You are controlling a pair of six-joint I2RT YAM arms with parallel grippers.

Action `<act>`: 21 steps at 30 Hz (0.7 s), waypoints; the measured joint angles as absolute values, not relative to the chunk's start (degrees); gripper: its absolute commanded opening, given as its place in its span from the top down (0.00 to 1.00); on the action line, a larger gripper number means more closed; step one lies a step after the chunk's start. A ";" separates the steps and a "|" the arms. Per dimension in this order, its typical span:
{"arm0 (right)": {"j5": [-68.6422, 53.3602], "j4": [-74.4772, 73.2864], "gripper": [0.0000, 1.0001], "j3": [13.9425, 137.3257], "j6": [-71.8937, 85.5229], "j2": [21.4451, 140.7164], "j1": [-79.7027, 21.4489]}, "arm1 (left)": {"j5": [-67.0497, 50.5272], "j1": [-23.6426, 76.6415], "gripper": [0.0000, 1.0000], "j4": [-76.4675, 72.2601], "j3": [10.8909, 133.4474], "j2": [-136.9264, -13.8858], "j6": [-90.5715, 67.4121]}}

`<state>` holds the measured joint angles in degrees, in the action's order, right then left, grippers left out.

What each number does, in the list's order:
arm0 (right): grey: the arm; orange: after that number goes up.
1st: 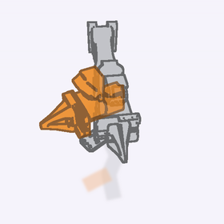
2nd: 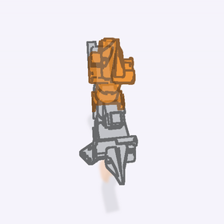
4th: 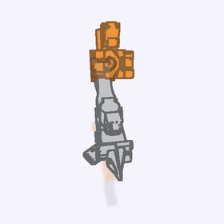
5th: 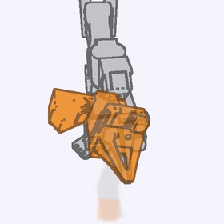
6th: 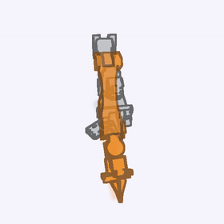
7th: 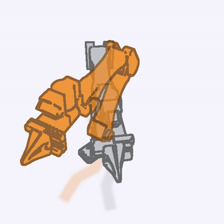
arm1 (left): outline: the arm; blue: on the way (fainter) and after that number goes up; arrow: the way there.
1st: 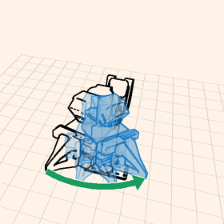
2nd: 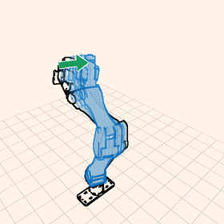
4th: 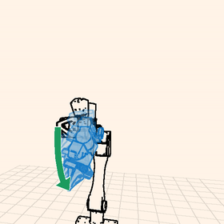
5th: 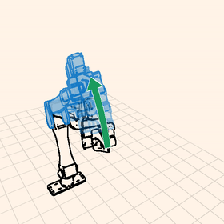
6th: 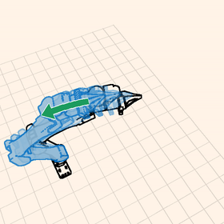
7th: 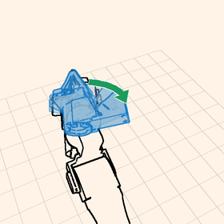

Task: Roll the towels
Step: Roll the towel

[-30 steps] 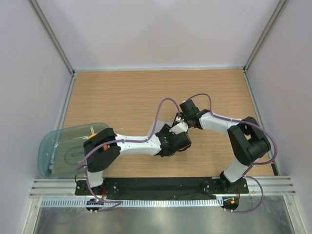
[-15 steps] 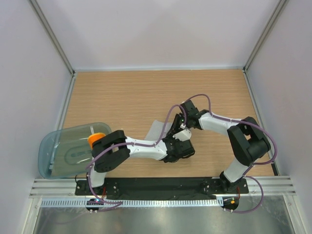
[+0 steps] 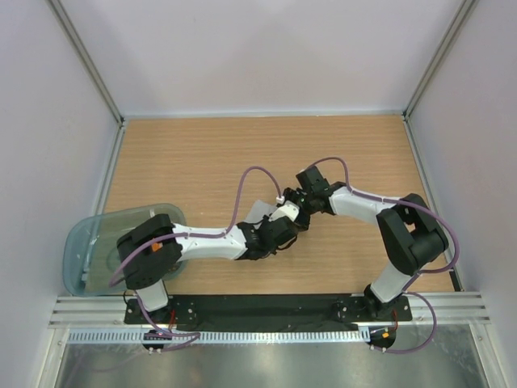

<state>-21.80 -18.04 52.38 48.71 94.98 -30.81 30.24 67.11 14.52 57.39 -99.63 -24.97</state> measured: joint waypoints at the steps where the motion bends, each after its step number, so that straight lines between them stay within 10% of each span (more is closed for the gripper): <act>1: -21.85 -18.31 0.35 52.51 48.56 94.98 -30.52 | 28.84 66.52 0.85 13.87 56.73 -98.98 -24.97; 21: -19.03 -24.45 0.24 59.83 42.33 86.78 -15.57 | -1.50 48.42 0.86 1.10 47.81 -92.62 -31.66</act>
